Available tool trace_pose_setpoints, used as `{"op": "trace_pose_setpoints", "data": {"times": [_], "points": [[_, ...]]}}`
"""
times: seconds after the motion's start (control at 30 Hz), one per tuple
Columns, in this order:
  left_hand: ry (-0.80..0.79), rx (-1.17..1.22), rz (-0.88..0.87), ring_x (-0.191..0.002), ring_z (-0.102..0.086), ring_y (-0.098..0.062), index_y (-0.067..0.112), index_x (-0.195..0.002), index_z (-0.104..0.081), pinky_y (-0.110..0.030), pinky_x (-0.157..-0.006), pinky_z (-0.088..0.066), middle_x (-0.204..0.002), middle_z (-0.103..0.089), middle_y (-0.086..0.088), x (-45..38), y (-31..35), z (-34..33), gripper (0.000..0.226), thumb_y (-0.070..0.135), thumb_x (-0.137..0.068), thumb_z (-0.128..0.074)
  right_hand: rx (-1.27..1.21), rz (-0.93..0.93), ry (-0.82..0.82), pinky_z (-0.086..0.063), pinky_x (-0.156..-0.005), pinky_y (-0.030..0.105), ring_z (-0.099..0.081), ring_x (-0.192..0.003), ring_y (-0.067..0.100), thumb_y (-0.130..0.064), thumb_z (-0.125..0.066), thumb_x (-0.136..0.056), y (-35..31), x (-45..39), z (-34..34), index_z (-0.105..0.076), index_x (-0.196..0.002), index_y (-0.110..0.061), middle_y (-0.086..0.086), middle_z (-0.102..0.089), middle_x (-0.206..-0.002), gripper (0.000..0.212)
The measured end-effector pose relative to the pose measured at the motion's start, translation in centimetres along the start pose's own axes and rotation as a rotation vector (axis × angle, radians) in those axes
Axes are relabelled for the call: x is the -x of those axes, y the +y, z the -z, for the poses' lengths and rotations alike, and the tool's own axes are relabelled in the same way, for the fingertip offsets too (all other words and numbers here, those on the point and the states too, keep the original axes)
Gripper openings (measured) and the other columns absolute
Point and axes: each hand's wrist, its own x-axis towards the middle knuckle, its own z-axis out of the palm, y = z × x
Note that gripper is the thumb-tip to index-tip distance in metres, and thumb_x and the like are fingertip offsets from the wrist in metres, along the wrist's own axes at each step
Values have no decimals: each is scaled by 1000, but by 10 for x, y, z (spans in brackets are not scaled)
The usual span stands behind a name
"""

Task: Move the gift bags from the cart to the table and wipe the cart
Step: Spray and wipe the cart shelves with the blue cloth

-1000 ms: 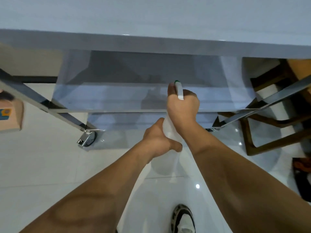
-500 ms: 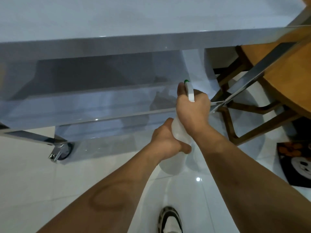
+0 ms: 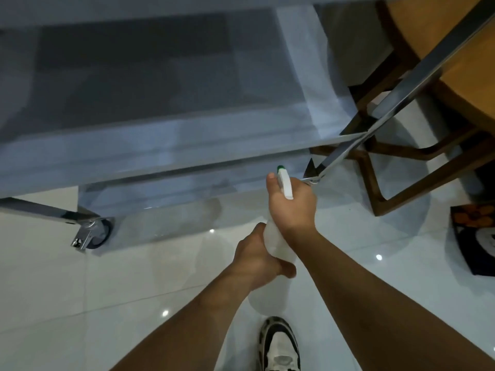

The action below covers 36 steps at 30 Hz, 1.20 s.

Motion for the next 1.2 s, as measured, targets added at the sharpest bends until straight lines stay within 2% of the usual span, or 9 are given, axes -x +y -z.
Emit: {"op": "trace_pose_setpoints", "data": {"times": [0.17,0.3,0.4,0.57,0.7,0.83,0.93,1.13,1.2], "points": [[-7,26,-18,-102,-60,-20,34,-121,-49,-42,-90,-56,-114,-63,6,-30,-36,-8,75,30,-61,-93,3,26,-33,-48,-64,34,-55,-59,20,-41,-56,-101,34,-10,-35,-55,-64,-15,5,-56,-60,45],[32,7,-96,-96,-57,-12,35,-116,-47,-32,-77,-54,-107,-58,12,-73,-55,-3,70,37,-62,-92,-52,-15,36,-57,-76,45,-67,-73,31,-42,-57,-99,63,-43,-61,-63,-65,-11,14,-70,-72,47],[95,-21,-173,-96,-58,-10,36,-118,-49,-31,-76,-54,-108,-59,13,-111,-66,-1,73,41,-59,-92,-90,25,54,-58,-76,48,-67,-74,35,-42,-57,-98,81,-68,-80,-65,-68,-8,18,-71,-75,47],[139,-28,-293,-104,-60,-15,40,-121,-51,-42,-91,-56,-112,-63,13,-170,-68,-9,83,45,-50,-93,-106,97,107,-57,-76,44,-67,-76,33,-45,-59,-98,100,-99,-92,-57,-64,-15,11,-67,-73,46],[156,-20,-388,-104,-63,-16,40,-119,-54,-43,-88,-58,-110,-65,12,-203,-69,-16,84,47,-44,-92,-6,179,137,-51,-70,38,-65,-75,29,-44,-57,-98,107,-116,-87,-55,-62,-17,4,-60,-68,45],[202,26,-428,-106,-62,-20,38,-122,-50,-47,-91,-58,-113,-63,10,-211,-68,-16,85,43,-50,-95,16,205,137,-56,-77,41,-65,-75,25,-44,-59,-96,102,-117,-93,-58,-70,-18,6,-65,-74,38],[219,38,-416,-102,-62,-19,38,-117,-50,-46,-89,-58,-110,-62,10,-205,-75,-8,79,43,-51,-94,-109,170,70,-58,-84,47,-69,-82,28,-44,-63,-94,99,-110,-101,-59,-78,-21,11,-72,-88,29],[314,1,-396,-96,-62,-17,38,-114,-47,-40,-85,-59,-104,-60,13,-191,-93,8,77,48,-52,-92,-121,155,37,-58,-71,38,-70,-76,28,-44,-64,-93,88,-95,-123,-61,-83,-17,13,-73,-87,29],[355,12,-389,-96,-61,-17,36,-116,-47,-39,-84,-58,-104,-59,12,-185,-100,17,78,47,-53,-92,-127,173,11,-59,-73,41,-70,-76,29,-43,-65,-92,80,-90,-133,-61,-82,-17,12,-74,-85,29]]}}
